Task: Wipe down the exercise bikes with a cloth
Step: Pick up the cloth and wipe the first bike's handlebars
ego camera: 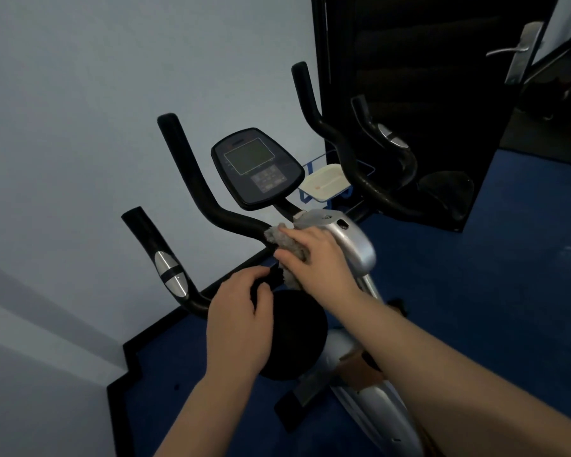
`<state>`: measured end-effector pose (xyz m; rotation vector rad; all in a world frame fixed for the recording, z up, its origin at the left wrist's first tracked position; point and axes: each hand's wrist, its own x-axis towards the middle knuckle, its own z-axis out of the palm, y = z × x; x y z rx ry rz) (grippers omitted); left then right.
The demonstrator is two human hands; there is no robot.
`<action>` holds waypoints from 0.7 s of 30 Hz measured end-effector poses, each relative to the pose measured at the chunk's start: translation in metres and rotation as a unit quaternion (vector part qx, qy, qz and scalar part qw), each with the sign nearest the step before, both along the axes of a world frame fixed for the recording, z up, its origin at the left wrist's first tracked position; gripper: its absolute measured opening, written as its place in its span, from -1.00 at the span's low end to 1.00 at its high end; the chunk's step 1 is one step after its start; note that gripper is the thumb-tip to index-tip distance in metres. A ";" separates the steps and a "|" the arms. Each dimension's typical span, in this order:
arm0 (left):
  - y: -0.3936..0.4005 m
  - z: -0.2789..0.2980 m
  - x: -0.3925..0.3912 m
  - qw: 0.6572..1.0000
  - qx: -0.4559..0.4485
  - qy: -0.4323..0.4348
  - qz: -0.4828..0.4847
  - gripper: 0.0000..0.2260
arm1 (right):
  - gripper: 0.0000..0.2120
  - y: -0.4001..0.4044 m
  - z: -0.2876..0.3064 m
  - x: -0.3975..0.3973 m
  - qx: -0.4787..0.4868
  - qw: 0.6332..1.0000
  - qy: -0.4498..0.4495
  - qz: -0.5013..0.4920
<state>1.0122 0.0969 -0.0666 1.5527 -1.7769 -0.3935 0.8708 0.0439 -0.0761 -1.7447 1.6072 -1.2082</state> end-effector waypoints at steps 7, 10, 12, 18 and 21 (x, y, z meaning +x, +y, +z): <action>0.003 0.002 -0.004 0.999 0.009 0.034 0.032 -0.76 | -0.65 0.027 -0.006 -0.008 0.005 0.998 -0.047 -0.031; 0.004 0.001 -0.005 0.997 0.016 0.045 0.058 -0.76 | -0.83 0.039 -0.006 -0.010 0.019 0.995 -0.051 -0.078; 0.005 0.000 -0.006 0.996 0.017 0.047 0.076 -0.76 | -0.83 0.047 -0.007 -0.011 0.047 0.992 -0.066 -0.100; 0.006 0.001 -0.008 0.993 0.002 0.024 0.114 -0.76 | -0.58 0.063 -0.013 -0.012 0.131 0.976 -0.136 -0.108; 0.006 0.001 -0.009 0.991 -0.004 0.017 0.131 -0.76 | -0.51 0.065 -0.013 -0.013 0.170 0.967 -0.162 -0.098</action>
